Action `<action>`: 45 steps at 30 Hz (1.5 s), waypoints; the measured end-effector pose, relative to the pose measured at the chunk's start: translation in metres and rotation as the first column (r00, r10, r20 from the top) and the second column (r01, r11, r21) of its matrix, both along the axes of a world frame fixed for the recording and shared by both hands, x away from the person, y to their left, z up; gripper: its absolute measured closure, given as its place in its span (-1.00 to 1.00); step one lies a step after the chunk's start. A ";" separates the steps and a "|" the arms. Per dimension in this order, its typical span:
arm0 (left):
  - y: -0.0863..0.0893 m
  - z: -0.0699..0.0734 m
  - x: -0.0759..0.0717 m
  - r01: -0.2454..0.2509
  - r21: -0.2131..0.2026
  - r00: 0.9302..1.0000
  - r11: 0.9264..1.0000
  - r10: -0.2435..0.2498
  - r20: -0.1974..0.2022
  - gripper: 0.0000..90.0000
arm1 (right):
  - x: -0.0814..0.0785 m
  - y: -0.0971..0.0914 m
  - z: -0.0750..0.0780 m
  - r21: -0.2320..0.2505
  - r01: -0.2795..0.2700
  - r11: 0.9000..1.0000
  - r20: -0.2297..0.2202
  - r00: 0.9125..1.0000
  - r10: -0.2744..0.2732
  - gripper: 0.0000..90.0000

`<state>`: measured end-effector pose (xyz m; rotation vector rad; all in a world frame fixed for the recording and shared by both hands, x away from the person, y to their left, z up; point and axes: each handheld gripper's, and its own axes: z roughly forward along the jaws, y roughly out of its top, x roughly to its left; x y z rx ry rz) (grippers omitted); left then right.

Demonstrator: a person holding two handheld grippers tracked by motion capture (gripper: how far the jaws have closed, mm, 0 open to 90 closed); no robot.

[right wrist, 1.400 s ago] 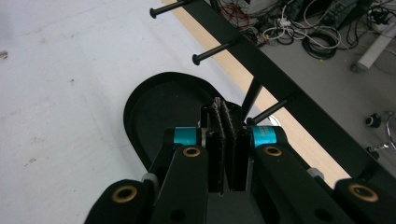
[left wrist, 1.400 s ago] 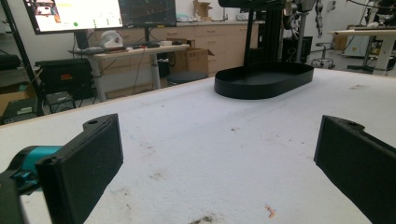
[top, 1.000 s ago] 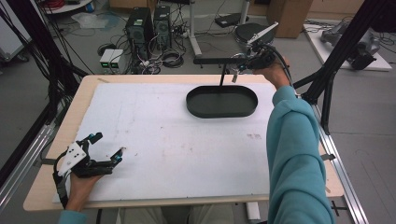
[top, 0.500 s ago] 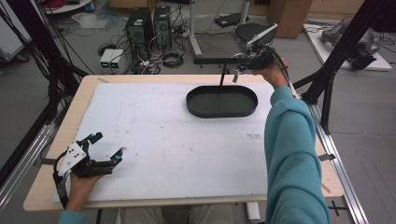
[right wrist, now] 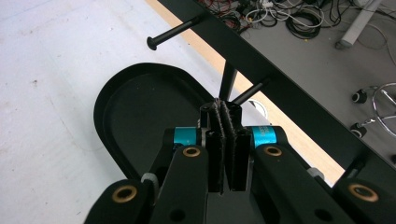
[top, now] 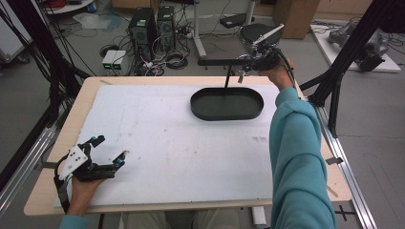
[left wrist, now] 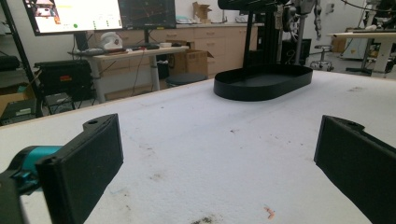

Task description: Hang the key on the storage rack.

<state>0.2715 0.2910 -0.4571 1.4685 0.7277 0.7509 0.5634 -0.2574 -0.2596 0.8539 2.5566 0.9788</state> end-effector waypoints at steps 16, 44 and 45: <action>0.000 0.000 0.000 0.000 0.005 1.000 1.000 0.000 -0.003 -0.96 | 0.002 -0.002 -0.001 0.001 0.015 1.000 0.009 1.000 -0.015 0.97; 0.000 0.000 0.000 0.005 0.013 1.000 1.000 -0.005 -0.005 -0.96 | 0.010 -0.008 -0.003 0.042 0.044 0.998 0.080 0.996 -0.047 0.76; 0.000 0.000 0.000 0.007 0.011 1.000 1.000 -0.006 -0.005 -0.96 | 0.009 -0.008 -0.004 0.038 0.056 0.998 0.085 0.995 -0.059 0.67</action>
